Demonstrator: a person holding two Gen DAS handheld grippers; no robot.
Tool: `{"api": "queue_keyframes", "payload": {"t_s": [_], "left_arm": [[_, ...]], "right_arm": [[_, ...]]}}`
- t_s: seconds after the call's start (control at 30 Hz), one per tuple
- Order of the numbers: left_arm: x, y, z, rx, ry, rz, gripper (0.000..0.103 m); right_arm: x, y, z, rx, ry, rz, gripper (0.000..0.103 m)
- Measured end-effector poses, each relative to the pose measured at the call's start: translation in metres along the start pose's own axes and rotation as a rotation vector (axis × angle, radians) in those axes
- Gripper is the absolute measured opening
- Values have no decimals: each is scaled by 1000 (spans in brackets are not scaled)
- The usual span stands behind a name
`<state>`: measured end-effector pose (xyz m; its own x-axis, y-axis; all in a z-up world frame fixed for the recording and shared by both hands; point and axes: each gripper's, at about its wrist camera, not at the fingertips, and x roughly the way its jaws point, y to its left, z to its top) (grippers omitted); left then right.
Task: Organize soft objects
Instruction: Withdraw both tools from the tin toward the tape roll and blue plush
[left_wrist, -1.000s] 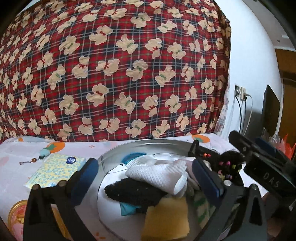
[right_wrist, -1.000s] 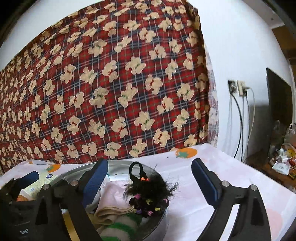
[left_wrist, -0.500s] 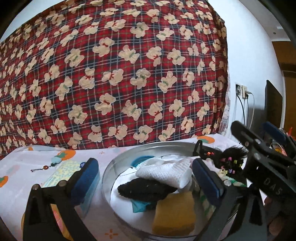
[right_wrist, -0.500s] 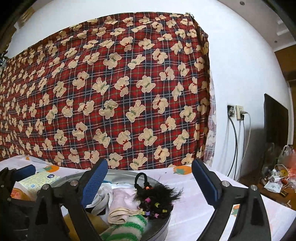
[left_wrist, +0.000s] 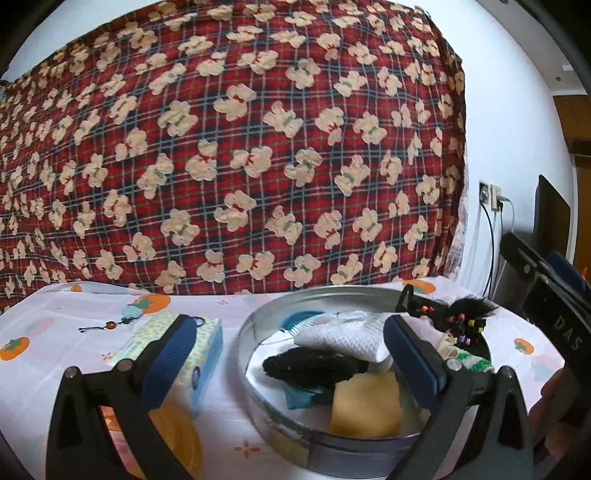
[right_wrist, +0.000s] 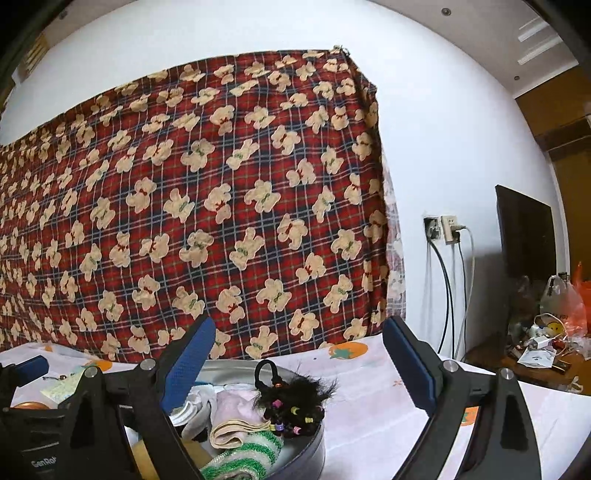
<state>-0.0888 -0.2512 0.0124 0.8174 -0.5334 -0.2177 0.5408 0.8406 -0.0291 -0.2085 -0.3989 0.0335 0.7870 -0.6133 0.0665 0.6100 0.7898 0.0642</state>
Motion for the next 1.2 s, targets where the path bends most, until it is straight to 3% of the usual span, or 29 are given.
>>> {"api": "queue_keyframes", "payload": {"t_s": [0.47, 0.77, 1.2], "left_arm": [[-30, 26, -1, -43, -66, 19, 103], [-46, 50, -3, -6, -87, 70, 103], [-61, 104, -7, -70, -84, 128, 103]], "right_arm": [[-18, 18, -3, 60, 33, 42, 93], [-25, 47, -8, 100, 88, 110, 93], [-40, 102, -14, 98, 102, 199, 94]]}}
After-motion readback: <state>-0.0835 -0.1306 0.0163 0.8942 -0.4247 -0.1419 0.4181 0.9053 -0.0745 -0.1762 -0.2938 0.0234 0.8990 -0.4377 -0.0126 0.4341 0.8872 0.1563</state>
